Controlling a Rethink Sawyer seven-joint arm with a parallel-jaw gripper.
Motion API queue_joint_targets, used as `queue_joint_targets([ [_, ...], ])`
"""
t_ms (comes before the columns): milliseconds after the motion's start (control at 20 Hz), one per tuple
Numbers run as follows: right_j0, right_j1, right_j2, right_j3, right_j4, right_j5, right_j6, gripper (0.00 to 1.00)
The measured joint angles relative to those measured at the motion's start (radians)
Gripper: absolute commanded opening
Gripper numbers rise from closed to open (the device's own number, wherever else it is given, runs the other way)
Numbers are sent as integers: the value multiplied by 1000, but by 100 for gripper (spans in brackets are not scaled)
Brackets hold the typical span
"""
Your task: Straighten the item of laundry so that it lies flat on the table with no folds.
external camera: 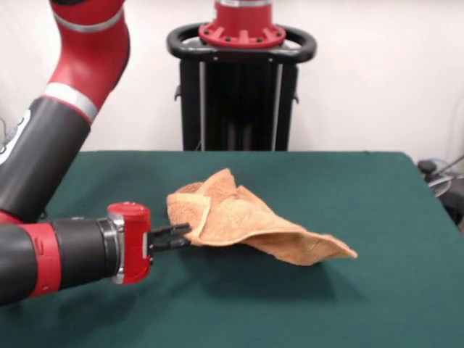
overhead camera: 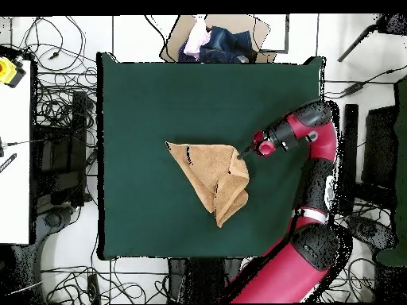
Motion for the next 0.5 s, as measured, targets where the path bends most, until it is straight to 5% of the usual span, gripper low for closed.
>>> queue_joint_targets([
  [500, -5, 52, 10, -95, -5, 0, 0, 0],
])
